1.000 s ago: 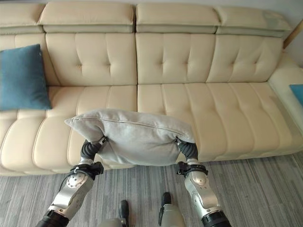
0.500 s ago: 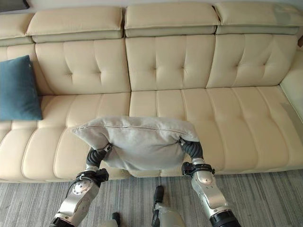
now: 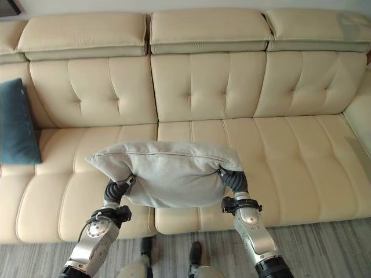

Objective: Pick up all the scattered cushions and arrange them neatly on the sofa.

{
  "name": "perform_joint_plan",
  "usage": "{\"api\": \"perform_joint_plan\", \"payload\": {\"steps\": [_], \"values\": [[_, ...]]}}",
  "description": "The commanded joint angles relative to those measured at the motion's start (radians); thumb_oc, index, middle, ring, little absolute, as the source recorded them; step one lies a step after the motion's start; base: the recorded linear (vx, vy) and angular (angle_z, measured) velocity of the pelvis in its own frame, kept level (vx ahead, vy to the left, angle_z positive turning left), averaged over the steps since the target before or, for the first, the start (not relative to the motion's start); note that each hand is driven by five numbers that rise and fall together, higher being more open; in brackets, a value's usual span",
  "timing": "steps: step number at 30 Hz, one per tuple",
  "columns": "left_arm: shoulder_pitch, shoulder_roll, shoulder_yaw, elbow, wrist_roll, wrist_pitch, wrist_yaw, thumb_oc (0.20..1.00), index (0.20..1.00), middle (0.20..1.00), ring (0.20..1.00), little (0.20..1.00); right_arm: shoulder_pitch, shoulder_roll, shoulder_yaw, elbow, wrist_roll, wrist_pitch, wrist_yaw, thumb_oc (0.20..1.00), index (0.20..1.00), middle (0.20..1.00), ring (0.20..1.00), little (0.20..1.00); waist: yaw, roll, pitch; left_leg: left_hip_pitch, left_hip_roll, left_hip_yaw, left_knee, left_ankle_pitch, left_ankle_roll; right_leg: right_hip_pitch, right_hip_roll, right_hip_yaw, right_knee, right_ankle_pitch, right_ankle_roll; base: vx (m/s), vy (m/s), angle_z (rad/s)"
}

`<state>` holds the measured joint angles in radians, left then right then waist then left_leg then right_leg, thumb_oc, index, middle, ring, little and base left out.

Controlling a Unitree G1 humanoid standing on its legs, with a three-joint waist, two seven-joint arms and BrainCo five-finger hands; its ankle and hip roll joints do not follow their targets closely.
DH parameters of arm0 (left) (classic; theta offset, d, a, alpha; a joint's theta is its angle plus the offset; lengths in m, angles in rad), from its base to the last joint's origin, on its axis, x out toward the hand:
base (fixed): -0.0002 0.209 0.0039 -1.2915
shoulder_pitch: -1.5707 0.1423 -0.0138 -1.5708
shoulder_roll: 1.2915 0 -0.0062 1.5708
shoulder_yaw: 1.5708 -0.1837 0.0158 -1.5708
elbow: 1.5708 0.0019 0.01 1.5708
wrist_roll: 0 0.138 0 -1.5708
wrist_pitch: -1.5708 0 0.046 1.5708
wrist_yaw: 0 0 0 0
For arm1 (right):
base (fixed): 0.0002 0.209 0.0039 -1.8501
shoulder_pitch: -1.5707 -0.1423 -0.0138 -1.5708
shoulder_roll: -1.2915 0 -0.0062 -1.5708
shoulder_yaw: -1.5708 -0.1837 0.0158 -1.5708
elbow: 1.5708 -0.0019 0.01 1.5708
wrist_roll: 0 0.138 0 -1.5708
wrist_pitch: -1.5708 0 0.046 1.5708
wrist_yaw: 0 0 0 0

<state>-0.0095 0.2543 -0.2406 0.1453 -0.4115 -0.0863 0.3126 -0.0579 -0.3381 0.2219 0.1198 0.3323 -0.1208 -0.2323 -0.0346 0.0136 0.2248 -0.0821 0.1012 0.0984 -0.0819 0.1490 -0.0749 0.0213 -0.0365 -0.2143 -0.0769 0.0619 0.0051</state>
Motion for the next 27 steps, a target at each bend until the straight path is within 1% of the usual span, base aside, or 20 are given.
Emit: {"api": "perform_joint_plan", "payload": {"steps": [1,3,4,5,6,7,9,11,13,14,17,18,20,21,24,26,27], "values": [[-0.034,0.029,-0.012,-0.144,0.054,-0.086,-0.05,0.2,0.2,0.2,0.2,0.2,-0.027,0.038,0.018,-0.123,-0.036,-0.07,0.044,0.2,0.2,0.2,0.2,0.2,0.019,-0.031,-0.103,0.005,-0.01,0.023,0.017,-0.091,-0.009,0.038,-0.087,0.05,0.092,-0.175,0.116,0.14,0.196,0.02],[-0.038,0.034,-0.017,-0.144,0.058,-0.081,-0.047,0.2,0.2,0.2,0.2,0.2,-0.028,0.051,0.017,-0.126,-0.046,-0.065,0.042,0.2,0.2,0.2,0.2,0.2,0.019,-0.039,-0.107,0.028,-0.025,0.035,0.015,-0.11,0.012,0.027,-0.105,0.065,0.132,-0.173,0.13,0.07,0.227,0.01],[-0.062,0.045,-0.021,-0.138,0.071,-0.081,-0.031,0.2,0.2,0.2,0.2,0.2,-0.063,0.074,0.017,-0.133,-0.07,-0.067,0.025,0.2,0.2,0.2,0.2,0.2,0.014,-0.042,-0.099,0.039,-0.031,0.054,0.01,-0.124,0.035,-0.053,-0.115,0.101,0.26,-0.153,0.157,0.03,0.248,-0.21],[-0.087,0.049,-0.026,-0.132,0.081,-0.082,-0.022,0.2,0.2,0.2,0.2,0.2,-0.088,0.089,0.022,-0.14,-0.072,-0.073,0.014,0.2,0.2,0.2,0.2,0.2,0.01,-0.042,-0.097,0.049,-0.035,0.057,0.007,-0.133,0.04,-0.099,-0.103,0.121,0.263,-0.139,0.151,0.01,0.188,-0.59],[-0.098,0.05,-0.022,-0.13,0.084,-0.084,-0.018,0.2,0.2,0.2,0.2,0.2,-0.106,0.091,0.025,-0.138,-0.07,-0.073,0.009,0.2,0.2,0.2,0.2,0.2,0.012,-0.043,-0.097,0.054,-0.038,0.058,0.005,-0.138,0.041,-0.119,-0.098,0.122,0.237,-0.123,0.148,0.02,0.017,-0.69],[-0.107,0.057,-0.012,-0.128,0.087,-0.089,-0.007,0.2,0.2,0.2,0.2,0.2,-0.119,0.092,0.033,-0.131,-0.076,-0.076,-0.006,0.2,0.2,0.2,0.2,0.2,0.012,-0.048,-0.09,0.046,-0.042,0.056,0.009,-0.133,0.038,-0.105,-0.098,0.111,0.129,-0.105,0.153,0.02,-0.014,-0.39],[-0.119,0.04,-0.017,-0.119,0.086,-0.09,-0.003,0.2,0.2,0.2,0.2,0.2,-0.127,0.103,0.058,-0.128,-0.069,-0.073,0.004,0.2,0.2,0.2,0.2,0.2,0.017,-0.056,-0.102,0.061,-0.047,0.056,0.008,-0.14,0.038,-0.083,-0.094,0.117,0.095,-0.1,0.142,0.1,-0.028,0.12],[-0.145,0.027,-0.033,-0.095,0.095,-0.088,0.017,0.2,0.2,0.2,0.2,0.2,-0.164,0.105,0.091,-0.091,-0.067,-0.069,-0.008,0.2,0.2,0.2,0.2,0.2,0.02,-0.056,-0.128,0.093,-0.048,0.051,-0.004,-0.151,0.034,-0.022,-0.093,0.086,0.05,-0.098,0.14,0.24,-0.07,0.36],[-0.226,0.026,-0.051,-0.037,0.098,-0.085,0.055,0.2,0.2,0.2,0.2,0.2,-0.259,0.102,0.119,-0.03,-0.078,-0.053,-0.044,0.2,0.2,0.2,0.2,0.2,0.026,-0.052,-0.119,0.095,-0.047,0.031,-0.005,-0.155,0.029,-0.007,-0.093,0.069,0.042,-0.103,0.138,0.14,-0.072,0.48],[-0.287,0.032,-0.055,0.003,0.102,-0.08,0.074,0.2,0.2,0.2,0.2,0.2,-0.309,0.1,0.124,0.01,-0.085,-0.037,-0.065,0.2,0.2,0.2,0.2,0.2,0.03,-0.048,-0.11,0.083,-0.048,0.022,-0.005,-0.154,0.026,-0.014,-0.092,0.061,0.042,-0.106,0.134,0.04,-0.046,0.36],[-0.377,0.032,-0.078,0.084,0.114,-0.073,0.107,0.2,0.2,0.2,0.2,0.2,-0.378,0.122,0.155,0.094,-0.084,-0.021,-0.09,0.2,0.2,0.2,0.2,0.2,0.035,-0.046,-0.061,0.029,-0.044,0.01,0.0,-0.146,0.025,-0.069,-0.092,0.06,0.062,-0.11,0.131,-0.08,-0.034,0.22],[-0.442,0.035,-0.089,0.141,0.11,-0.074,0.124,0.2,0.2,0.2,0.2,0.2,-0.432,0.129,0.165,0.149,-0.075,-0.021,-0.107,0.2,0.2,0.2,0.2,0.2,0.038,-0.046,-0.036,-0.016,-0.042,0.005,0.015,-0.139,0.024,-0.114,-0.092,0.064,0.078,-0.107,0.129,-0.19,-0.033,0.05],[-0.531,0.053,-0.104,0.204,0.102,-0.079,0.141,0.2,0.2,0.2,0.2,0.2,-0.509,0.123,0.171,0.209,-0.066,-0.022,-0.127,0.2,0.2,0.2,0.2,0.2,0.04,-0.05,-0.007,-0.08,-0.039,-0.002,0.05,-0.137,0.022,-0.172,-0.093,0.069,0.105,-0.104,0.126,-0.18,-0.038,0.05],[-0.591,0.069,-0.113,0.263,0.095,-0.079,0.151,0.2,0.2,0.2,0.2,0.2,-0.564,0.113,0.175,0.246,-0.06,-0.017,-0.145,0.2,0.2,0.2,0.2,0.2,0.042,-0.053,0.012,-0.135,-0.038,-0.009,0.083,-0.134,0.021,-0.216,-0.093,0.072,0.126,-0.101,0.121,-0.15,-0.035,0.11],[-0.686,0.087,-0.12,0.356,0.083,-0.076,0.164,0.2,0.2,0.2,0.2,0.2,-0.659,0.108,0.173,0.306,-0.058,-0.007,-0.167,0.2,0.2,0.2,0.2,0.2,0.04,-0.056,0.038,-0.242,-0.039,-0.02,0.143,-0.135,0.016,-0.311,-0.102,0.072,0.172,-0.102,0.114,-0.1,-0.018,0.05],[-0.721,0.09,-0.13,0.398,0.088,-0.069,0.165,0.2,0.2,0.2,0.2,0.2,-0.681,0.115,0.183,0.346,-0.06,-0.001,-0.172,0.2,0.2,0.2,0.2,0.2,0.039,-0.059,0.045,-0.252,-0.038,-0.02,0.152,-0.14,0.015,-0.32,-0.102,0.076,0.179,-0.106,0.112,-0.01,-0.007,-0.02],[-0.798,0.098,-0.156,0.484,0.094,-0.058,0.169,0.2,0.2,0.2,0.2,0.2,-0.739,0.112,0.2,0.435,-0.061,0.007,-0.186,0.2,0.2,0.2,0.2,0.2,0.034,-0.062,0.051,-0.263,-0.037,-0.02,0.152,-0.137,0.014,-0.334,-0.1,0.078,0.177,-0.102,0.112,-0.07,-0.032,-0.04]]}}
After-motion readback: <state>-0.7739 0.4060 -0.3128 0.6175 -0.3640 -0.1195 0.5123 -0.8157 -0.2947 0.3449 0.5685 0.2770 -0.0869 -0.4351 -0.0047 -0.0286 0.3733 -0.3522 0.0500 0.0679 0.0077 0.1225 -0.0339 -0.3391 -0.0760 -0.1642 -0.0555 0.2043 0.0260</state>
